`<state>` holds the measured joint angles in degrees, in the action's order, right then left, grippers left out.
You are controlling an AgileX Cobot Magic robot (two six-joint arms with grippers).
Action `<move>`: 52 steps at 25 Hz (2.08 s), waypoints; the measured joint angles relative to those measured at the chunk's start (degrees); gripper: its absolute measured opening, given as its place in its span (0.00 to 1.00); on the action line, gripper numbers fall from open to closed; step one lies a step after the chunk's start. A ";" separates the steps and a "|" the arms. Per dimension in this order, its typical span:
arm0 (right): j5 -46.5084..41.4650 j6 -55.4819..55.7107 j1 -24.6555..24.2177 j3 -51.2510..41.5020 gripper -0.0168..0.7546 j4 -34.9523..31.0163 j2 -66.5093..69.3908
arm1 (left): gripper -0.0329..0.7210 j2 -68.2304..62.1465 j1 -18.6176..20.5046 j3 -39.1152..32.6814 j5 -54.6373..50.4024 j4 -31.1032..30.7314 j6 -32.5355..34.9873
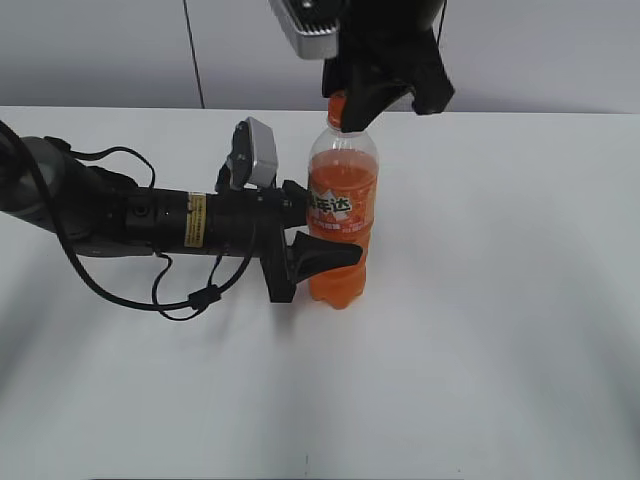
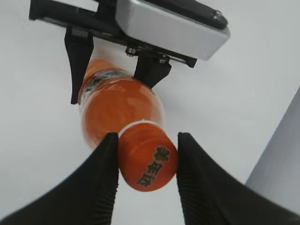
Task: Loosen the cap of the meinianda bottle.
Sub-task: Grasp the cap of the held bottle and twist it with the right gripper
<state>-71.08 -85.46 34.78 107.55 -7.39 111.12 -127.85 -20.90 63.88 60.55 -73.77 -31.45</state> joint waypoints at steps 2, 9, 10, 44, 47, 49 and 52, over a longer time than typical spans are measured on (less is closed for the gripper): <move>-0.04 -7.55 0.05 0.00 0.38 0.28 -0.02 | 0.58 0.00 0.00 0.00 -0.02 0.05 -0.06; -0.04 -12.18 0.05 0.00 0.38 0.34 -0.02 | 0.58 0.00 0.00 0.00 -0.07 0.05 -0.06; -0.04 -12.23 0.05 0.00 0.38 0.34 -0.02 | 0.58 0.00 0.00 0.00 -0.07 0.05 -0.06; 1.44 45.68 0.05 -0.05 0.75 -4.30 -9.31 | 0.58 0.00 0.00 0.00 0.04 -0.09 -0.21; 1.44 66.77 0.05 -0.05 0.74 -4.42 -9.31 | 0.58 0.00 0.00 0.00 0.04 -0.09 -0.21; 1.44 80.73 0.05 -0.05 0.74 -4.37 -9.31 | 0.58 0.00 0.00 0.00 0.04 -0.09 -0.21; 1.44 94.26 0.05 -0.05 0.74 -3.57 -9.31 | 0.58 0.00 0.00 0.00 0.04 -0.09 -0.21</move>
<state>-69.65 8.80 34.83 107.50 -10.95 101.81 -127.85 -20.90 63.88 60.60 -73.86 -31.66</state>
